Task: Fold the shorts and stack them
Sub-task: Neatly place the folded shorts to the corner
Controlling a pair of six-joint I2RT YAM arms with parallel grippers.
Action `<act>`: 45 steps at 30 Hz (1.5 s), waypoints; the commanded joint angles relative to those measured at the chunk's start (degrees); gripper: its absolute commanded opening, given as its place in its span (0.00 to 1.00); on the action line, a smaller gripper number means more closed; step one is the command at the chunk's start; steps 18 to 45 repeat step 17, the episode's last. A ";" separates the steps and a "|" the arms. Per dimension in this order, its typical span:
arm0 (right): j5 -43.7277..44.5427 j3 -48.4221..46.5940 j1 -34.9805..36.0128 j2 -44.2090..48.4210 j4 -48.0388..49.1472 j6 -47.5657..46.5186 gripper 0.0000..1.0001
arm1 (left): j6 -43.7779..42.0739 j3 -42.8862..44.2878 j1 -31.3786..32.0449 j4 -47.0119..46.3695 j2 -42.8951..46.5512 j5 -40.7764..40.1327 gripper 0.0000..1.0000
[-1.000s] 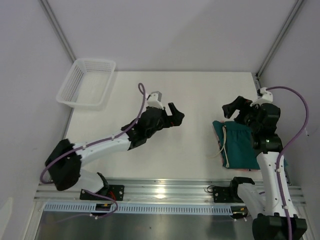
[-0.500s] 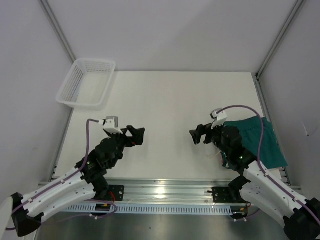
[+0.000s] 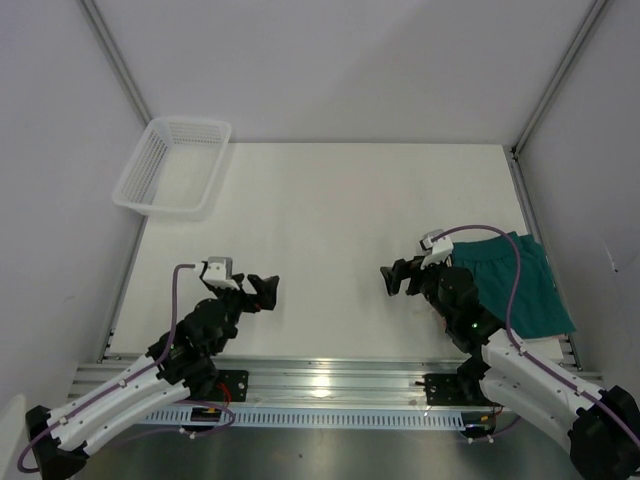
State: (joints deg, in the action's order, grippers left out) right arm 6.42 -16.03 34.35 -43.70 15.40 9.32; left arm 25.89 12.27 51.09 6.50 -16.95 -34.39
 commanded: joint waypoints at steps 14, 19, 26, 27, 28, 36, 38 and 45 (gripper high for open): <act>-2.55 -1.90 0.37 -1.47 4.73 -0.53 0.99 | -0.49 1.26 -0.11 -1.58 -3.97 -2.96 0.99; -2.29 -2.16 0.28 -1.56 4.38 -0.27 0.99 | -0.40 1.17 -0.11 -1.49 -3.36 -3.05 0.99; -2.29 -2.16 0.28 -1.56 4.38 -0.27 0.99 | -0.40 1.17 -0.11 -1.49 -3.36 -3.05 0.99; -2.29 -2.16 0.28 -1.56 4.38 -0.27 0.99 | -0.40 1.17 -0.11 -1.49 -3.36 -3.05 0.99; -2.29 -2.16 0.28 -1.56 4.38 -0.27 0.99 | -0.40 1.17 -0.11 -1.49 -3.36 -3.05 0.99; -2.29 -2.16 0.28 -1.56 4.38 -0.27 0.99 | -0.40 1.17 -0.11 -1.49 -3.36 -3.05 0.99; -2.29 -2.16 0.28 -1.56 4.38 -0.27 0.99 | -0.40 1.17 -0.11 -1.49 -3.36 -3.05 0.99; -2.29 -2.16 0.28 -1.56 4.38 -0.27 0.99 | -0.40 1.17 -0.11 -1.49 -3.36 -3.05 0.99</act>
